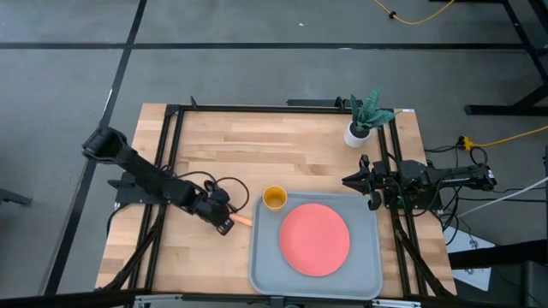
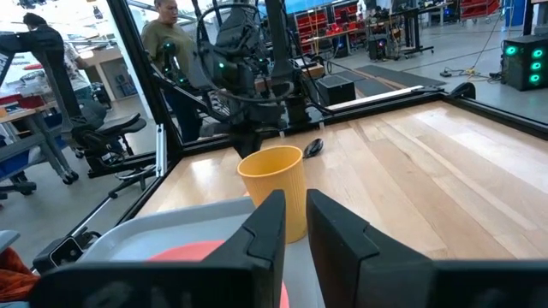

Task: Pick and place plate/cup/fork/spoon on tray
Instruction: Move the orange fork and black spoon to the middle of the table

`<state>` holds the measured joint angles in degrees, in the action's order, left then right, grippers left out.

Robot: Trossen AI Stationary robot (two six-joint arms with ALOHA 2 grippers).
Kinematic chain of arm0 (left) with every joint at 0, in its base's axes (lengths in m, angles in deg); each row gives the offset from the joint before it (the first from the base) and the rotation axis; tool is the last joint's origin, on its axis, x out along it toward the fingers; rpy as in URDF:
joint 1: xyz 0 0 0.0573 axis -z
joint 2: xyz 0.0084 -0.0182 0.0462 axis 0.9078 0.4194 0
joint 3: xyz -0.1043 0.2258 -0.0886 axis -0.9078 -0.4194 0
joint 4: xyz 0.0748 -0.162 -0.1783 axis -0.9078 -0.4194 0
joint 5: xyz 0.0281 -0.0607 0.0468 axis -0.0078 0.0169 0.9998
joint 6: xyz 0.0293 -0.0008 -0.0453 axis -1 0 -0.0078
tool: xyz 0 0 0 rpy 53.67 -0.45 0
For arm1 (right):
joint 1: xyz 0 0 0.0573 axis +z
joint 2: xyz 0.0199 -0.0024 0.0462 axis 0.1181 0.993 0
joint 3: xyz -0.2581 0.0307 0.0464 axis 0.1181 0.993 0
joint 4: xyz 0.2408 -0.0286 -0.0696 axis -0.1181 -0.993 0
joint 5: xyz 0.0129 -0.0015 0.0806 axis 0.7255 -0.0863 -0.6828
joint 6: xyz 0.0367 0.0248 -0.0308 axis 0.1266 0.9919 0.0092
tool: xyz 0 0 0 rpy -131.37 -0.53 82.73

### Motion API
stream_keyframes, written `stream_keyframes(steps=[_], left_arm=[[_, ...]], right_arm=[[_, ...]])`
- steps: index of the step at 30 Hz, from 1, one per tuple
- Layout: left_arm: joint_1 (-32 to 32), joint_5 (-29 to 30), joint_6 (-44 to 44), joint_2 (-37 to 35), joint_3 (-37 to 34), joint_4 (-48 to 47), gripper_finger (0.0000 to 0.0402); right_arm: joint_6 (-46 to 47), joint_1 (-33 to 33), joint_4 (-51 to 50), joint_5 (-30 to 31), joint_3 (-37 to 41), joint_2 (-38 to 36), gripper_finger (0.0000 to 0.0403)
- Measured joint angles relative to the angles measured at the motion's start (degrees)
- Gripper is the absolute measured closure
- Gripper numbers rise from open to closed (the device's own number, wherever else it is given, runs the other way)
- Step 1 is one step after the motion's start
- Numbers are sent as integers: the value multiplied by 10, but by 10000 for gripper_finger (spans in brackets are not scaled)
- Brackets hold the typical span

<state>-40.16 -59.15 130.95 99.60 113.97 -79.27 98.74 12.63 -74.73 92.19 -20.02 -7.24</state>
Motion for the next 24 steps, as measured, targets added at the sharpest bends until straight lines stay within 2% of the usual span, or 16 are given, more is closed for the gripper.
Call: stream_keyframes(steps=[6, 13, 24], left_arm=[[-27, -13, -39, 7, 0, -10, 402], [-78, -41, -79, 7, 0, -103, 402], [-183, -35, -193, 7, 0, -107, 402]], right_arm=[[0, 0, 0, 0, 0, 0, 347], [0, 0, 0, 0, 0, 0, 347], [0, 0, 0, 0, 0, 0, 347]])
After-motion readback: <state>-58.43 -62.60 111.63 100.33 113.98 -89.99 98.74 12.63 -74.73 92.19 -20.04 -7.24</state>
